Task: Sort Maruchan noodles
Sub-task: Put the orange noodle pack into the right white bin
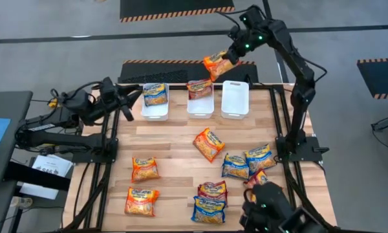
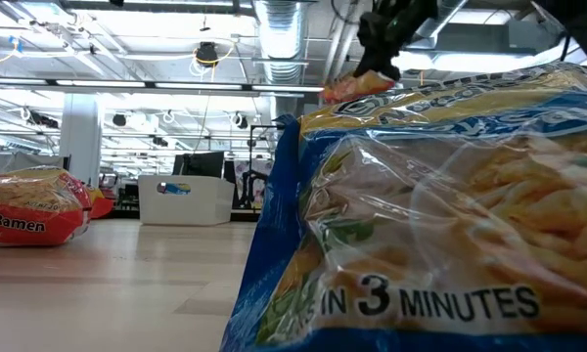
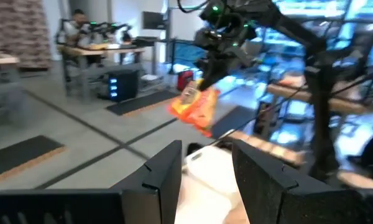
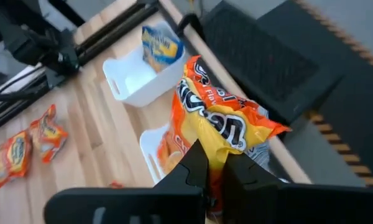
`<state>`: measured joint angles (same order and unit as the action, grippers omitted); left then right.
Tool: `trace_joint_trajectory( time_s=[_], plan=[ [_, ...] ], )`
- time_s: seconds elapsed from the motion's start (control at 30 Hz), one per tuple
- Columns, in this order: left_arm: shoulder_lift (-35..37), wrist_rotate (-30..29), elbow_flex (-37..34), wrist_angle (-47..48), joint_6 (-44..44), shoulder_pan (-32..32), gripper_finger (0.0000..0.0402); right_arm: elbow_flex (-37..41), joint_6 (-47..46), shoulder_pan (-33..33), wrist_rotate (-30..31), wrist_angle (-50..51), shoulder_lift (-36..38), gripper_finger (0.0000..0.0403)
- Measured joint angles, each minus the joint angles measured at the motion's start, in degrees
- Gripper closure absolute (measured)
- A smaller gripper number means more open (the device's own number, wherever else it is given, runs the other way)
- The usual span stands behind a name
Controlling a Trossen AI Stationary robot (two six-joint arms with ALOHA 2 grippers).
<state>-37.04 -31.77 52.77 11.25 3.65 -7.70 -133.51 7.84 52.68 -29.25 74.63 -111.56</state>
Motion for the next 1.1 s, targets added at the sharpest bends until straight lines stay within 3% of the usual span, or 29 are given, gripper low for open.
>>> trace_joint_trajectory(
  time_s=[0.2, 0.67, 0.9, 1.1],
  plan=[
    [0.0, -3.4, 0.0, 2.6, 0.0, 0.0, 0.0272, 0.1, 1.3, 0.6, -0.3, 3.2, -3.3, 0.0373],
    [0.0, -8.7, 0.0, 4.7, 0.0, 0.0, 0.0272, 0.0, 1.4, -1.1, -0.1, 12.5, -1.4, 0.0372],
    [0.0, -9.1, 0.0, 5.0, 0.0, 0.0, 0.0272, 0.0, -1.2, -5.2, 6.7, 15.3, 1.2, 0.0372],
    [0.0, -9.2, 0.0, 5.9, 0.1, 0.0, 0.0272, 0.0, -3.9, -5.8, 11.0, 15.4, 7.6, 0.0374]
  ],
)
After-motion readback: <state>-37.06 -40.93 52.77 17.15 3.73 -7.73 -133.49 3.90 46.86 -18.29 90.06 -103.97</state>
